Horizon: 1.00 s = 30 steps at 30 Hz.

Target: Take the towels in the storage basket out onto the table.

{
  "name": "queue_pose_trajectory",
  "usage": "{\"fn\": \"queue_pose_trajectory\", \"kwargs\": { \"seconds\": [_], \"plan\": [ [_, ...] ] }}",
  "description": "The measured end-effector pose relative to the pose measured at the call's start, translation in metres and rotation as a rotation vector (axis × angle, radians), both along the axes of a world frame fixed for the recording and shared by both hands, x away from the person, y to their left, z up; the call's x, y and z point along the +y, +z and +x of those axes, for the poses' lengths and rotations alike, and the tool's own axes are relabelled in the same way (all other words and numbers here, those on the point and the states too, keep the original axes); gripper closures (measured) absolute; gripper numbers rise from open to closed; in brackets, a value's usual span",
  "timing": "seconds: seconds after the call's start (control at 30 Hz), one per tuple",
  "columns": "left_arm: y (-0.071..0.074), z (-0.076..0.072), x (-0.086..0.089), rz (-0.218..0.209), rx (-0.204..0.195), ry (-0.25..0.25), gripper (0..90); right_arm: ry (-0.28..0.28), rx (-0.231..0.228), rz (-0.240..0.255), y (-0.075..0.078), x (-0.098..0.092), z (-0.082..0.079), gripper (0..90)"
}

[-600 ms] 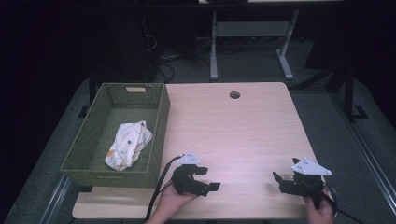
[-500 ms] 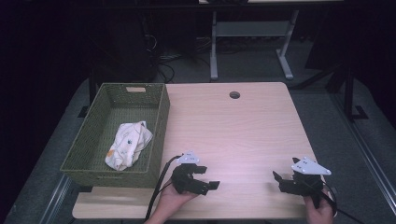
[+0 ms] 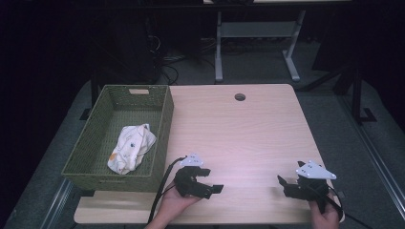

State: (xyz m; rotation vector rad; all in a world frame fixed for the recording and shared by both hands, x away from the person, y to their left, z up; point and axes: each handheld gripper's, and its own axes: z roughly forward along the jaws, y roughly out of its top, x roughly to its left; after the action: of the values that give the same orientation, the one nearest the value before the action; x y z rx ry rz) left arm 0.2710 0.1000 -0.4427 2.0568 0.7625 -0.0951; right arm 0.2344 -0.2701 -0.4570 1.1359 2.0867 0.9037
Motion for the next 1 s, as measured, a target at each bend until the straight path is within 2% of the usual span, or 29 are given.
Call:
{"fn": "queue_pose_trajectory", "kwargs": {
  "seconds": [0.1, 0.23, 0.3, 0.33, 0.37, 0.4, 0.43, 0.5, 0.63, 0.7, 0.77, 1.0],
  "plan": [
    [0.004, 0.001, -0.001, -0.009, 0.008, -0.013, 17.1, 0.006, -0.002, -0.007, 0.001, 0.001, 0.0, 13.9],
    [0.011, 0.003, -0.003, 0.004, 0.007, -0.019, 16.4, 0.003, -0.001, -0.007, 0.0, 0.0, 0.0, 13.9],
    [0.021, 0.006, -0.005, -0.004, 0.008, -0.037, 16.3, -0.009, 0.004, -0.003, -0.001, -0.002, 0.0, 13.9],
    [0.024, 0.007, -0.005, 0.006, 0.005, -0.045, 16.3, -0.009, 0.005, -0.004, -0.001, -0.002, 0.0, 13.9],
    [0.027, 0.008, -0.006, 0.045, 0.0, -0.04, 16.3, -0.01, 0.006, -0.004, -0.001, -0.002, 0.0, 13.9],
    [0.027, 0.008, -0.006, 0.045, 0.0, -0.04, 16.5, -0.01, 0.006, -0.004, -0.001, -0.003, 0.0, 13.9],
    [0.032, 0.011, -0.007, 0.094, 0.002, -0.044, 17.4, -0.01, 0.008, -0.003, -0.001, -0.003, 0.0, 13.9],
    [0.037, 0.014, -0.006, 0.082, 0.015, -0.053, 18.8, -0.009, 0.007, -0.003, -0.001, -0.003, 0.0, 13.9],
    [0.044, 0.017, -0.004, 0.091, 0.013, -0.06, 17.4, -0.011, 0.007, -0.001, -0.001, -0.003, -0.001, 13.9],
    [0.049, 0.019, -0.002, 0.085, 0.023, -0.072, 17.5, -0.011, 0.007, -0.003, -0.001, -0.003, -0.001, 13.9],
    [0.059, 0.023, -0.002, 0.111, 0.034, -0.09, 17.5, -0.011, 0.007, -0.006, -0.001, -0.002, 0.0, 13.9],
    [0.078, 0.035, 0.006, 0.105, 0.06, -0.096, 17.9, -0.004, 0.009, -0.009, -0.001, 0.001, -0.001, 13.9]
  ]
}}
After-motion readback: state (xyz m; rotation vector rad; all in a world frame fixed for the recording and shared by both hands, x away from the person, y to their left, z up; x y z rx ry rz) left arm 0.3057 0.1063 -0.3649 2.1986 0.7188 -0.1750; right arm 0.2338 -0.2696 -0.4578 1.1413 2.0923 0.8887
